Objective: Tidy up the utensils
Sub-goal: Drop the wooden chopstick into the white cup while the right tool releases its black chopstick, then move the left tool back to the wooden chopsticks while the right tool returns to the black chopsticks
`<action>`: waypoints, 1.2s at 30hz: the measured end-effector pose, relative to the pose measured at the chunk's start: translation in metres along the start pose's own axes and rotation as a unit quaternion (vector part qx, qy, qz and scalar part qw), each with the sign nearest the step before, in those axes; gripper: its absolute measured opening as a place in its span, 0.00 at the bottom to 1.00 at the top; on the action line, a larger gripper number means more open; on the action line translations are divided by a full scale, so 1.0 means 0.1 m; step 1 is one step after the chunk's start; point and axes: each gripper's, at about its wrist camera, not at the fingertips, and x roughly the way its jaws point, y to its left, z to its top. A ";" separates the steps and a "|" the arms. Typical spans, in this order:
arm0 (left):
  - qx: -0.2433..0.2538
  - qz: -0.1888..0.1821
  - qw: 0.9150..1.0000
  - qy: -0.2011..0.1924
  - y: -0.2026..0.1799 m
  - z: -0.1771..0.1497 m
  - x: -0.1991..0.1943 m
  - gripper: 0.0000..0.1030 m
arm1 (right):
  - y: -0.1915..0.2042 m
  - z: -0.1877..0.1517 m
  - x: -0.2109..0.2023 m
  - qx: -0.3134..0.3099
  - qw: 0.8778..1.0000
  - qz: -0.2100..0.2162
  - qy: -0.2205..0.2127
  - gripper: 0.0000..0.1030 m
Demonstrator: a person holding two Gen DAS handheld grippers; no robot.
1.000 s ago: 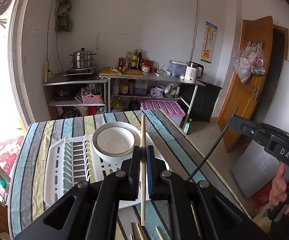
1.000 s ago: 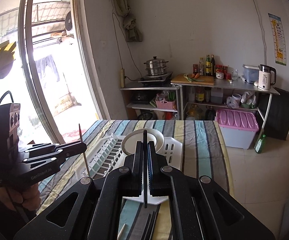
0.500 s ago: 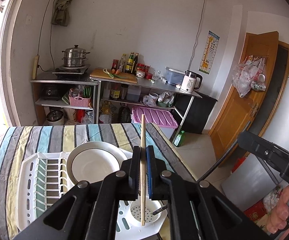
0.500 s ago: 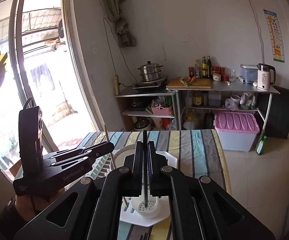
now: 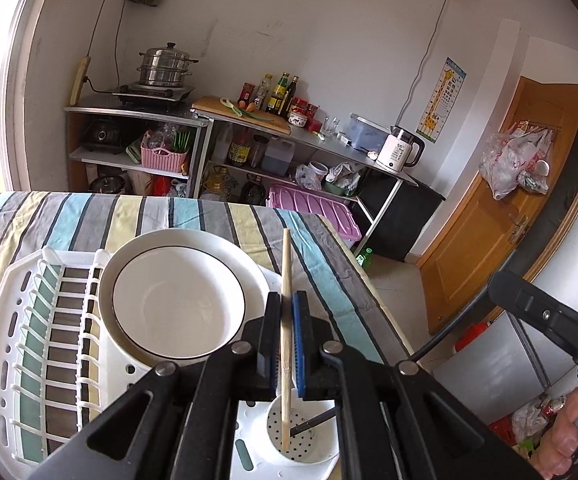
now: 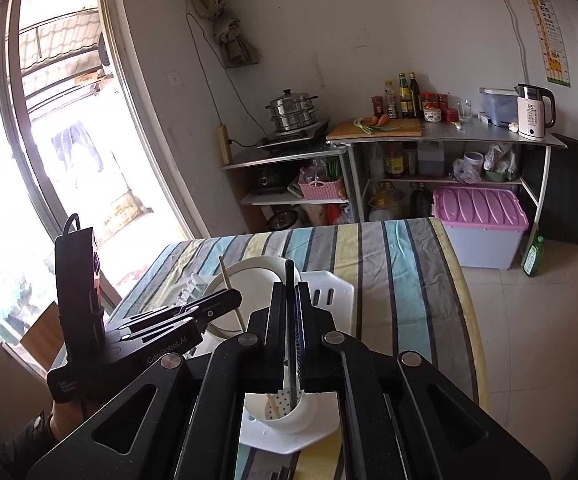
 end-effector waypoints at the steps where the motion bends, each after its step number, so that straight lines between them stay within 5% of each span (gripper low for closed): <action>1: -0.001 0.002 1.000 0.003 0.01 -0.03 0.01 0.06 | -0.02 0.00 -0.01 0.003 1.000 0.000 -0.001 0.04; 14: 0.011 0.032 0.999 -0.002 0.12 -0.20 -0.13 0.08 | -0.26 -0.04 -0.02 0.025 0.999 -0.024 0.020 0.05; 18: 0.019 0.039 0.999 0.003 0.14 -0.24 -0.18 0.09 | -0.26 -0.11 -0.05 0.020 0.999 -0.030 0.024 0.16; 23: 0.026 0.050 0.998 -0.001 0.15 -0.31 -0.28 0.12 | -0.26 -0.19 -0.13 0.018 0.999 -0.035 0.025 0.18; 36: 0.064 0.096 0.992 -0.044 0.05 -0.91 -1.09 0.16 | 0.09 -0.79 -0.72 -0.023 0.999 -0.024 -0.003 0.18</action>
